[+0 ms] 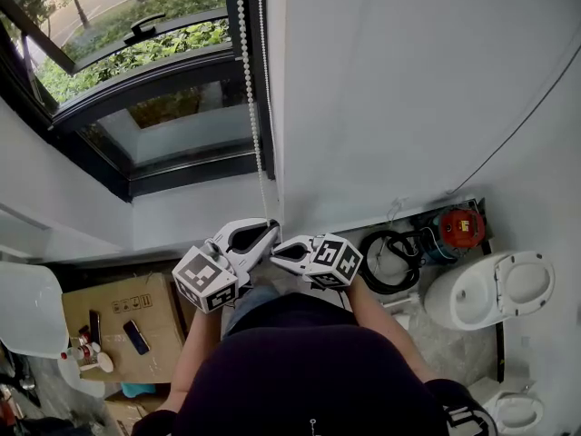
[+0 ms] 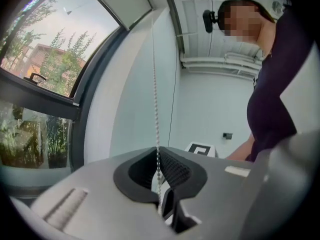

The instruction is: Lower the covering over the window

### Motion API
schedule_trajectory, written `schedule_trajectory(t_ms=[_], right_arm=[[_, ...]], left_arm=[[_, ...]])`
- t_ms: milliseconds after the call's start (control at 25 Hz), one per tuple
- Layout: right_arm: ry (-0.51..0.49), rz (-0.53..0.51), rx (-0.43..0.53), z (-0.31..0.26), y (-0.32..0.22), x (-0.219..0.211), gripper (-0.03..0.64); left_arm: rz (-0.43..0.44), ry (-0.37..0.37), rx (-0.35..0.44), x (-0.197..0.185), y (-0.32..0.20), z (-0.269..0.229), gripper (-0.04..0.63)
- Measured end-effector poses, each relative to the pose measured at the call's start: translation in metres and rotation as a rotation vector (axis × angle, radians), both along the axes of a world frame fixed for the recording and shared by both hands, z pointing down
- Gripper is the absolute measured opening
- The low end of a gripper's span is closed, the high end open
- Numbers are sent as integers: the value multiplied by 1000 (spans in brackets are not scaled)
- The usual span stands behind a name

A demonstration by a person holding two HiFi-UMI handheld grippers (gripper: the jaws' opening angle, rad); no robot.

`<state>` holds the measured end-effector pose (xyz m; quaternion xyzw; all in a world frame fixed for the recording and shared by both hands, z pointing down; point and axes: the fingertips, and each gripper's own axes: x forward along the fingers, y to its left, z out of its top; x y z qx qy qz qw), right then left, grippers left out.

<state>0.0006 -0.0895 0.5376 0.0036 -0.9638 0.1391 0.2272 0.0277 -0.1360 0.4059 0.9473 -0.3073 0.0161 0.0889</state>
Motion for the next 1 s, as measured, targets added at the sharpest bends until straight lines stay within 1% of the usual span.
schedule_trajectory(t_ms=[40,80,120,200,240,280,400,480,600,640,760,880,1000], right_arm=[[40,-6,34,6,0,2,14],[74,-10,57,12,0,3,14],[94,-9,62,16,0,5,14],[102,7,47,18,-1,7,14],[102,15,39,18,-3,9,14],[102,20,33,18,-5,10,14],[106,36,28,18,-9,14,14],[117,44,31,19,-10,17,14],[148,36,39,24,-8,19,14],[154,33,40,25,-7,20,14],[143,35,33,23,-5,21,14],[119,39,37,16,-6,19,14],[86,23,39,6,-6,18,14]], left_arm=[[8,-34,-10,2,1,7,23],[18,-42,-27,4,2,13,23],[27,-14,-52,6,4,17,23],[37,92,-107,6,4,18,23],[39,127,-124,7,3,18,23],[44,139,-129,7,2,17,23],[68,137,-124,10,-2,17,23],[68,137,-139,8,-6,22,23],[68,78,-185,6,-7,43,23],[69,70,-201,6,-6,51,23],[55,77,-237,5,-4,67,23],[40,71,-238,2,-7,72,23],[34,94,-241,0,-11,73,23]])
